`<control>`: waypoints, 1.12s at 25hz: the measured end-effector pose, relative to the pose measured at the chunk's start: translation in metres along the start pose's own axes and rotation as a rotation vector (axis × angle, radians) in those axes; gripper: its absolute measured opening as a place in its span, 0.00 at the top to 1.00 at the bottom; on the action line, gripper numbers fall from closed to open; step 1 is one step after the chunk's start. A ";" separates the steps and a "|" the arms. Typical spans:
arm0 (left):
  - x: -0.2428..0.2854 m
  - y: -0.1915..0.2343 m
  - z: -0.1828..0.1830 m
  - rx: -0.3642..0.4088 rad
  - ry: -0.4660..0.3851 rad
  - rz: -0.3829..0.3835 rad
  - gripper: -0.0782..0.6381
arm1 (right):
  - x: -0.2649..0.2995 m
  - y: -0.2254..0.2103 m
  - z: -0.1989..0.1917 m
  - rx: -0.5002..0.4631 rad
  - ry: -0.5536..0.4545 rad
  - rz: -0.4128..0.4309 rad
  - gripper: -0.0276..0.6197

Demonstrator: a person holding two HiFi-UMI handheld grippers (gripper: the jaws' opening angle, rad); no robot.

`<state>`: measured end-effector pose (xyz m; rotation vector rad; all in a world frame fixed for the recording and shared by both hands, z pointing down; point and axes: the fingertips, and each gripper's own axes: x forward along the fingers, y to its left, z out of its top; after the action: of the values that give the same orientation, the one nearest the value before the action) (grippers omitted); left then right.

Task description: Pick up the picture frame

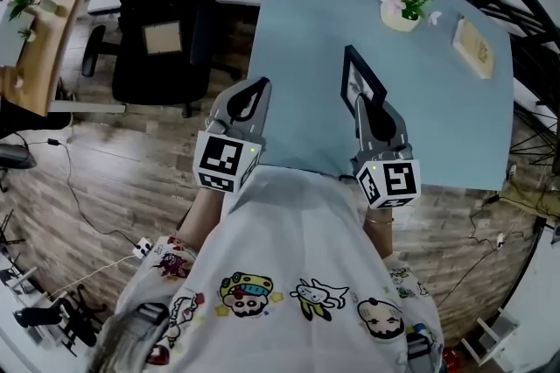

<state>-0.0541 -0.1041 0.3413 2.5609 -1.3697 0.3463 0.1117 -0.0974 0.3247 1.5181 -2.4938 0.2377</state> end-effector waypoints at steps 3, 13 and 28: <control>0.000 0.003 -0.002 0.007 0.004 0.007 0.89 | 0.001 -0.001 -0.003 0.006 0.005 -0.001 0.90; 0.000 0.009 -0.005 0.004 0.017 0.018 0.89 | 0.005 0.000 -0.007 0.040 0.029 0.000 0.90; -0.003 0.011 -0.005 0.004 0.015 0.040 0.89 | 0.004 0.000 -0.006 0.060 0.016 0.010 0.90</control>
<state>-0.0657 -0.1061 0.3458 2.5321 -1.4174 0.3748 0.1102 -0.0991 0.3311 1.5207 -2.5033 0.3284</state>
